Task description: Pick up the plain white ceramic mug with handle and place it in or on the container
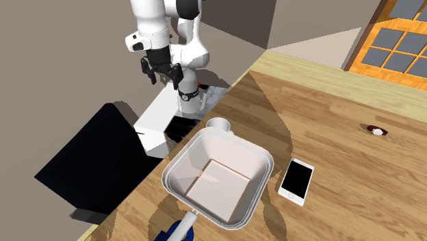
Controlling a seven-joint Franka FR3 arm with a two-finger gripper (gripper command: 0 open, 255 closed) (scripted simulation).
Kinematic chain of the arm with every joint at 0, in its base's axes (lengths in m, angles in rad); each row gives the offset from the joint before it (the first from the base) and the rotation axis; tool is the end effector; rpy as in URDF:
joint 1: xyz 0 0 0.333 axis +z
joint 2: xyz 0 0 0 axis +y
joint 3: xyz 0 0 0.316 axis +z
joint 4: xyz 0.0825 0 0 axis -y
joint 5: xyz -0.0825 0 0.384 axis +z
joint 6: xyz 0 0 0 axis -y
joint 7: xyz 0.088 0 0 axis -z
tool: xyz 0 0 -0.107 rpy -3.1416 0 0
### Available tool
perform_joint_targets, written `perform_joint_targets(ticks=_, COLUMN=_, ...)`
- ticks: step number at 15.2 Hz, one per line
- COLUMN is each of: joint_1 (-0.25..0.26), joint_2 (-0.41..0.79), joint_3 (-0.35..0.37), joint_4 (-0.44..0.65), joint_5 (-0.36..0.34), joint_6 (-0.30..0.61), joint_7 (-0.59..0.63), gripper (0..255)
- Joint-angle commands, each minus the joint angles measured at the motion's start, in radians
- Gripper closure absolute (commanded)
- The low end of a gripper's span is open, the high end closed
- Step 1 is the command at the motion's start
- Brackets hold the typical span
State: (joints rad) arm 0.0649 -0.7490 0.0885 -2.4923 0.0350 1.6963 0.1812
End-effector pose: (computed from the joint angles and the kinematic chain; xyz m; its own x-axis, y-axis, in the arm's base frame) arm 0.3164 0.0563 0.5238 0.9973 -0.0588 -0.0432 -0.0573 -0.9978 0.0341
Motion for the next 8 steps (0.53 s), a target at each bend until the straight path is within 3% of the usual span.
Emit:
perform_joint_targets(ticks=1, joint_1=0.02, joint_2=0.014, joint_3=0.033, joint_4=-0.028, joint_5=0.028, joint_6=0.046, joint_7=0.032, gripper=0)
perform_joint_targets(ticks=8, joint_1=0.086, joint_2=0.115, joint_3=0.156, joint_4=-0.097, joint_5=0.117, joint_6=0.234, joint_7=0.139, gripper=0)
